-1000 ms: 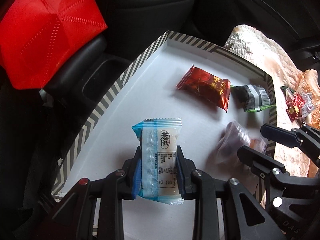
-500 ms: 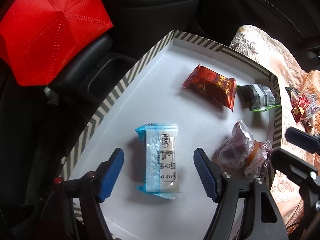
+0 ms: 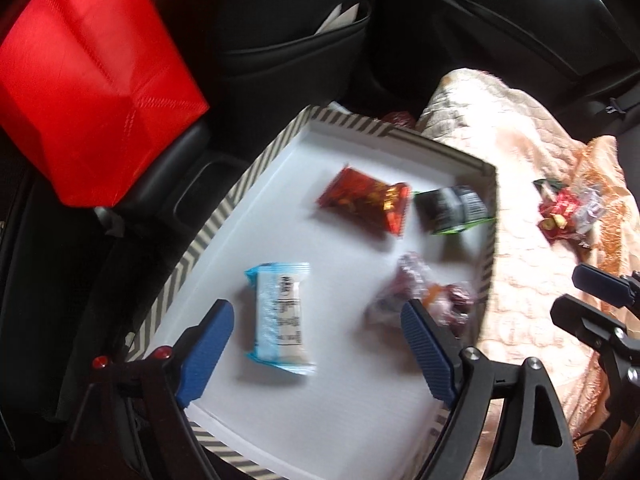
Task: Organize snacks
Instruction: 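Lower both snacks into the tray and open both grippers, then withdraw both open grippers from the tray over the shawl snacks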
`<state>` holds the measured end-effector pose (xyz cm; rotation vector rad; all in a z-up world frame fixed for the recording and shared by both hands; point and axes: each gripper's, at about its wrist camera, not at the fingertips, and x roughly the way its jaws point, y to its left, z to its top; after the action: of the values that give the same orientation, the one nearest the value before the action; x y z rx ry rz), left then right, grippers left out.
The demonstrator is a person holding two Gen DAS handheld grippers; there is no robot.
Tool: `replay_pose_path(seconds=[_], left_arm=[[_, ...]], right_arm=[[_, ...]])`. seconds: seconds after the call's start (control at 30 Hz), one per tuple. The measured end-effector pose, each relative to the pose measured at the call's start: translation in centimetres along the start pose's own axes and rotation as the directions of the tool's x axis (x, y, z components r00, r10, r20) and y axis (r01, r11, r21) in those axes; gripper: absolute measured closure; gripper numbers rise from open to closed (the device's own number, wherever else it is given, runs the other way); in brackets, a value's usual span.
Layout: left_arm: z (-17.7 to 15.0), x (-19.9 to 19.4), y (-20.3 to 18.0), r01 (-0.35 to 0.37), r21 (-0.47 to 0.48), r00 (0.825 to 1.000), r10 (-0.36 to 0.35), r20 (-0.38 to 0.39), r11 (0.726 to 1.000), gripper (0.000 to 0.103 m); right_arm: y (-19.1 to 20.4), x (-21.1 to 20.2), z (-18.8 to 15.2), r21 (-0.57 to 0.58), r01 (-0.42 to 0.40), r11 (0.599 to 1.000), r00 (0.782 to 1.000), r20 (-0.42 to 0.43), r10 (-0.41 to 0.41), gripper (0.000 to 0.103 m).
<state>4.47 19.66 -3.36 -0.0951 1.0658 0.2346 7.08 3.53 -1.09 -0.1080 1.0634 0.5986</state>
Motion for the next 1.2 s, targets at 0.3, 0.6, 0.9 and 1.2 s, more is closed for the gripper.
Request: replay_pose_path(seconds=[0.3,0.6,0.9,1.2], left_arm=[[0.0,-2.3,-3.4,0.048,0.049,0.999,-0.049,0.022,0.998,0.013],[-0.1,-3.3,-7.3,0.076,0.114,0.997,-0.079,0.024,0.991,0.012],[-0.2,-3.5,-10.8,0.087,0.181,0.995,-0.093,0.021,0.980,0.012],[0.5,-2.4,-14.1,0.120,0.230,0.992,-0.123,0.000,0.966,0.012]], right_arm=[[-3.3,-2.9,-1.6,0.059,0.100,0.993,0.993,0.055,-0.103,0.052],[-8.3,-5.3,-3.4,0.167,0.168,0.972,0.981,0.069,-0.182,0.052],[-12.9,-6.8,-4.9,0.310,0.167,0.936,0.977,0.072,-0.199,0.045],[-14.8,-6.9,-5.3,0.355,0.184,0.917,0.974,0.060,-0.219,0.045]])
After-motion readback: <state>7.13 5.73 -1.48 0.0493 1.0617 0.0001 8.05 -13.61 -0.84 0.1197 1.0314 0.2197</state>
